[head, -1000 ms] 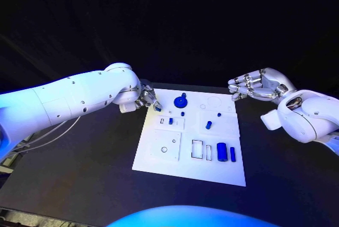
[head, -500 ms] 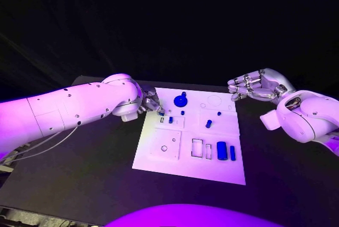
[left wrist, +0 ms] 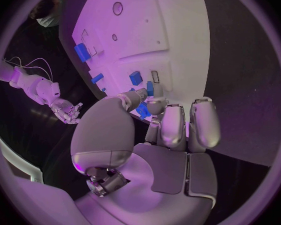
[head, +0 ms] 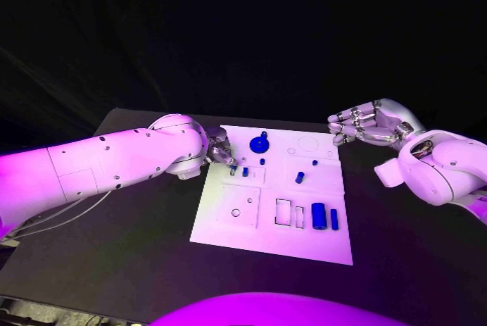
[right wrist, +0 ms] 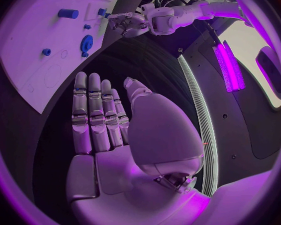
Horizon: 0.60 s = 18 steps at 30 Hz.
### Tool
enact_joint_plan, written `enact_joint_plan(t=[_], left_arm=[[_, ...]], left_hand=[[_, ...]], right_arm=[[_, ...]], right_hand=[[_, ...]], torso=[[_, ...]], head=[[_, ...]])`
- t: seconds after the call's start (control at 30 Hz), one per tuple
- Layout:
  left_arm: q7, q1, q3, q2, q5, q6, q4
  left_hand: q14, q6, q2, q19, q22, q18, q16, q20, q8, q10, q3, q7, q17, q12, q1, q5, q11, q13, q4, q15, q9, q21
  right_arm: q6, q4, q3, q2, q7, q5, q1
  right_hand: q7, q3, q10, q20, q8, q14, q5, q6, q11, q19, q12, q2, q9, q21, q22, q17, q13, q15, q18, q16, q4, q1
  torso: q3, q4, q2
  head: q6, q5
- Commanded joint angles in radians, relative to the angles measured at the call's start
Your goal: Assemble the parts on the task board
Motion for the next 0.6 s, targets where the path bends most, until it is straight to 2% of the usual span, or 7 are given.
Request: enact_joint_plan(t=[0.03, 0.2, 0.27, 0.3, 0.37, 0.6], left_arm=[[-0.007, -0.001, 0.000, 0.003, -0.035, 0.020, -0.002], [-0.013, -0.002, 0.000, 0.003, -0.037, 0.054, -0.004], [-0.017, -0.002, 0.000, 0.003, -0.037, 0.067, -0.005], [-0.019, -0.002, 0.000, 0.003, -0.038, 0.072, -0.005], [-0.023, -0.002, -0.001, 0.002, -0.038, 0.082, -0.005], [-0.029, -0.002, -0.002, 0.003, -0.038, 0.102, -0.005]], left_hand=[[0.009, 0.005, 0.001, 0.007, 0.001, -0.015, 0.004, -0.002, 0.006, 0.008, 0.144, -0.002, 0.001, 0.005, 0.000, 0.004, -0.001, 0.001, -0.137, -0.006, 0.001, 0.006], [0.009, 0.006, 0.001, 0.008, 0.003, -0.016, 0.004, -0.003, 0.007, 0.009, 0.145, -0.003, 0.001, 0.005, -0.001, 0.004, -0.001, 0.001, -0.137, -0.006, 0.001, 0.008], [0.009, 0.006, 0.001, 0.008, 0.004, -0.016, 0.004, -0.003, 0.007, 0.010, 0.146, -0.003, 0.001, 0.006, -0.002, 0.004, -0.001, 0.003, -0.137, -0.006, 0.002, 0.008], [0.009, 0.006, 0.001, 0.008, 0.004, -0.016, 0.004, -0.003, 0.007, 0.010, 0.146, -0.003, 0.001, 0.006, -0.002, 0.004, -0.001, 0.003, -0.137, -0.006, 0.002, 0.008], [0.009, 0.006, 0.001, 0.009, 0.005, -0.016, 0.004, -0.003, 0.008, 0.011, 0.146, -0.003, 0.000, 0.007, -0.002, 0.004, -0.001, 0.005, -0.137, -0.006, 0.002, 0.009], [0.009, 0.006, 0.001, 0.009, 0.004, -0.016, 0.004, -0.003, 0.008, 0.012, 0.147, -0.003, 0.001, 0.008, -0.003, 0.004, -0.001, 0.007, -0.137, -0.007, 0.002, 0.009]], right_arm=[[0.005, 0.000, 0.000, 0.000, 0.006, 0.002, -0.001], [0.006, -0.001, 0.000, -0.001, 0.006, 0.002, -0.001], [0.006, 0.000, 0.000, 0.000, 0.005, 0.003, -0.001], [0.006, 0.000, 0.000, 0.000, 0.005, 0.003, -0.001], [0.007, 0.001, 0.000, 0.001, 0.005, 0.003, -0.001], [0.014, 0.000, 0.000, 0.003, 0.006, 0.007, -0.001]], right_hand=[[0.002, 0.003, -0.008, 0.006, -0.003, -0.008, 0.006, -0.008, 0.000, -0.001, -0.001, 0.005, -0.001, -0.006, -0.001, -0.001, -0.001, 0.002, 0.007, -0.003, -0.001, -0.004], [0.002, 0.003, -0.008, 0.006, -0.003, -0.008, 0.007, -0.008, 0.000, -0.001, -0.001, 0.005, -0.002, -0.006, -0.001, -0.001, -0.001, 0.002, 0.007, -0.003, -0.001, -0.004], [0.002, 0.004, -0.008, 0.006, -0.003, -0.008, 0.008, -0.008, 0.000, -0.001, -0.001, 0.005, -0.002, -0.006, -0.001, -0.001, -0.001, 0.002, 0.007, -0.003, -0.001, -0.004], [0.002, 0.004, -0.008, 0.006, -0.003, -0.008, 0.009, -0.008, 0.000, -0.001, -0.001, 0.005, -0.002, -0.006, -0.002, -0.001, -0.001, 0.002, 0.007, -0.003, -0.001, -0.004], [0.002, 0.007, -0.009, 0.006, -0.002, -0.009, 0.041, -0.009, 0.000, -0.001, -0.001, 0.005, -0.002, -0.006, -0.006, -0.001, -0.001, 0.002, 0.007, -0.003, -0.001, -0.004], [0.003, 0.007, -0.010, 0.006, -0.002, -0.010, 0.049, -0.010, 0.001, -0.001, 0.000, 0.003, -0.002, -0.006, -0.008, -0.001, -0.001, 0.003, 0.007, -0.003, 0.001, -0.008]], torso=[[0.0011, 0.0001, 0.000], [0.0004, 0.0004, 0.000], [0.0005, 0.0004, 0.000], [0.0007, 0.0004, 0.000], [0.0012, 0.0001, 0.000], [0.0001, 0.0017, 0.000]], head=[[-0.001, 0.002], [-0.001, 0.002], [0.005, 0.000], [0.003, 0.002], [0.003, 0.003], [0.000, 0.004]])
